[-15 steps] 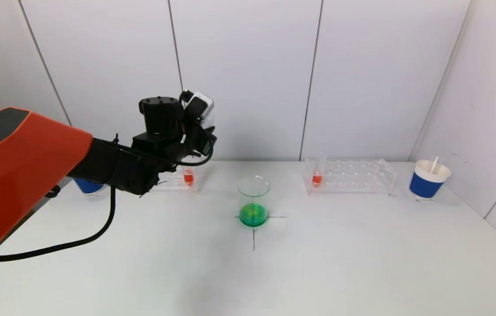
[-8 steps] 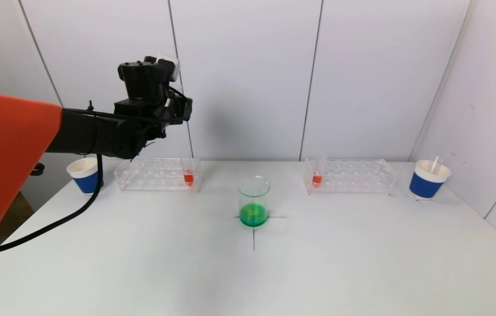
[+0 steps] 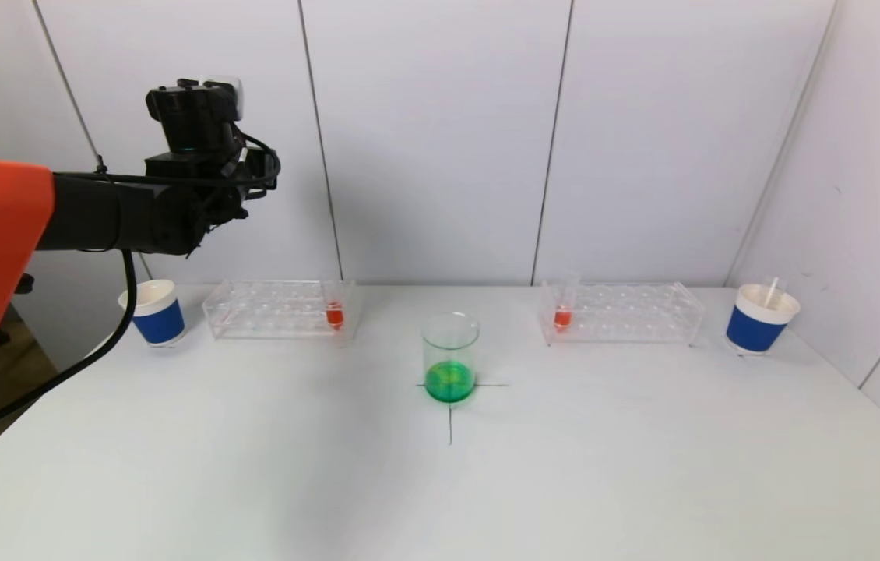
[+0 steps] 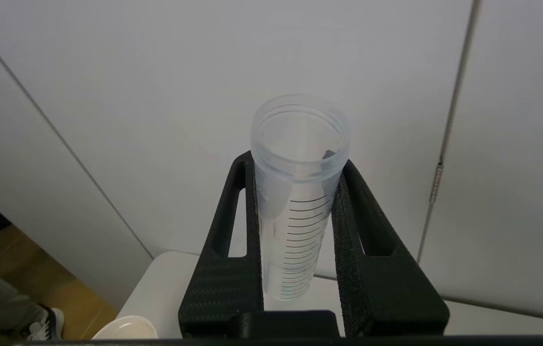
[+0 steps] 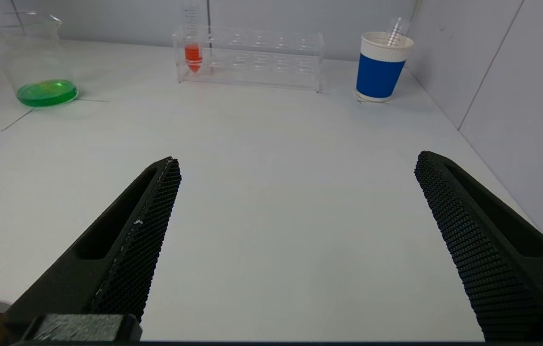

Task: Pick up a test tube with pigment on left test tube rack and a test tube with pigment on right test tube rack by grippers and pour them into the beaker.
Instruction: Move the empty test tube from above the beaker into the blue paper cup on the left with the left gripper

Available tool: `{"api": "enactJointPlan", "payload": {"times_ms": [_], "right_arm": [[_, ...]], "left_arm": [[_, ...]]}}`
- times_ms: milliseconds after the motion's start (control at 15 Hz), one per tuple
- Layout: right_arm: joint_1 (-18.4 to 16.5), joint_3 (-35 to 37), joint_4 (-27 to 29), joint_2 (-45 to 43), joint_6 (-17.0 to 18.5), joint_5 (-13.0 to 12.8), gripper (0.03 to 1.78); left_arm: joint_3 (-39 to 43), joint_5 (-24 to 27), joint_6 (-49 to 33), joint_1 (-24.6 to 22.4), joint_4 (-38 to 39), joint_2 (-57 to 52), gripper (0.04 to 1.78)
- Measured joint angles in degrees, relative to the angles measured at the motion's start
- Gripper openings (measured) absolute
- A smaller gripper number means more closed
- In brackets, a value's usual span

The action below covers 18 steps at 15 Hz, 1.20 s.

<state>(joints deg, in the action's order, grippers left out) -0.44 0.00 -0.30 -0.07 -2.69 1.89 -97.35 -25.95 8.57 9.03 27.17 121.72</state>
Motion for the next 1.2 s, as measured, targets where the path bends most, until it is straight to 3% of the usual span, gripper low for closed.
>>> {"api": "enactJointPlan", "payload": {"times_ms": [667, 1200], "right_arm": [[0.0, 0.0, 0.0, 0.0, 0.0, 0.0, 1.77], [0.0, 0.0, 0.0, 0.0, 0.0, 0.0, 1.77]], "left_arm": [[-2.9, -0.6, -1.6, -12.8, 1.6, 3.4, 0.44], [0.9, -0.6, -3.0, -16.8, 3.1, 3.2, 0.44]]}}
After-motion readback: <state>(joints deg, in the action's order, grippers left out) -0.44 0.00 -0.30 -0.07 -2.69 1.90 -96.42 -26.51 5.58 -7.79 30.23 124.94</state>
